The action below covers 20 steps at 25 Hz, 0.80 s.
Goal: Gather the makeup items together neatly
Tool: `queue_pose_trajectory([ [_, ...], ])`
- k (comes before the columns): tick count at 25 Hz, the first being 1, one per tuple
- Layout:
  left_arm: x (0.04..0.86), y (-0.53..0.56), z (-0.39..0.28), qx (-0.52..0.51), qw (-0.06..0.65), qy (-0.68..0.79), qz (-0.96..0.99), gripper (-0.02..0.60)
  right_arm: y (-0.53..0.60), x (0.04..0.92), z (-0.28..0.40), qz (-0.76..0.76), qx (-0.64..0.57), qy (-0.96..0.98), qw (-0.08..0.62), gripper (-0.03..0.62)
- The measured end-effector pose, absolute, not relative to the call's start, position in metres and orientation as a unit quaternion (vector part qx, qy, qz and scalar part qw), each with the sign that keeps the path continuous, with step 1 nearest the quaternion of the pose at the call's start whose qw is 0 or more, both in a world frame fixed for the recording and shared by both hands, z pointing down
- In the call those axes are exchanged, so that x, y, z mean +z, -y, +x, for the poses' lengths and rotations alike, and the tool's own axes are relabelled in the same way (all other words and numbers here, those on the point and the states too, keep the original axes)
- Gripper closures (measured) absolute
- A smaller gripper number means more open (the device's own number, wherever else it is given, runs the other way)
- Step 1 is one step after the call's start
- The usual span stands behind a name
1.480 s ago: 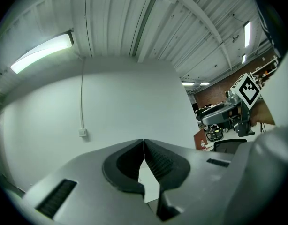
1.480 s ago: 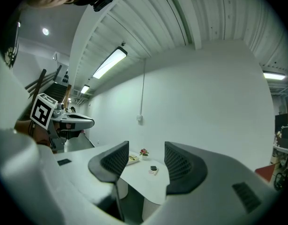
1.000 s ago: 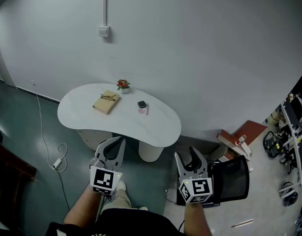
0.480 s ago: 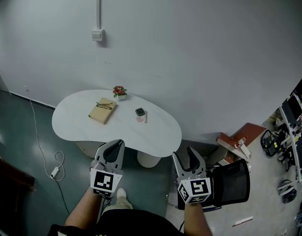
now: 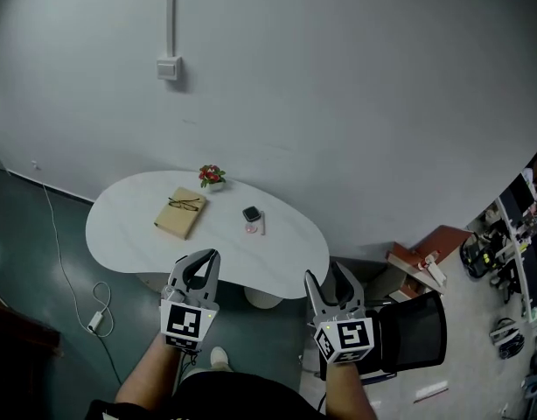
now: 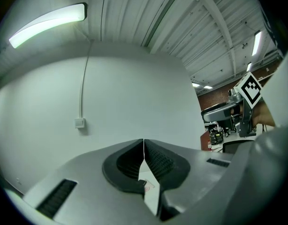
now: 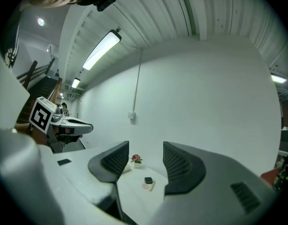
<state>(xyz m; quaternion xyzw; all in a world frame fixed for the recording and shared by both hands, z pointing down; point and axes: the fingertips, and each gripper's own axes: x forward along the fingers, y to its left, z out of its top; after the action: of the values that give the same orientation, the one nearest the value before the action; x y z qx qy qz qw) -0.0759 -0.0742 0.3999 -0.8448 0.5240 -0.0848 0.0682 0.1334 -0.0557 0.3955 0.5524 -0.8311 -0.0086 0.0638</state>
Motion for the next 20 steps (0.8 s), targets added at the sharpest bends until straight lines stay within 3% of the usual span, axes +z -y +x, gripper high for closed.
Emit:
queue_pose_trajectory([
  [20, 0.39, 0.175, -0.111, -0.066, 0.095, -0.469, -0.876, 0.557, 0.136, 0.397, 0.084, 0.592, -0.004, 0.802, 0.08, 0.358],
])
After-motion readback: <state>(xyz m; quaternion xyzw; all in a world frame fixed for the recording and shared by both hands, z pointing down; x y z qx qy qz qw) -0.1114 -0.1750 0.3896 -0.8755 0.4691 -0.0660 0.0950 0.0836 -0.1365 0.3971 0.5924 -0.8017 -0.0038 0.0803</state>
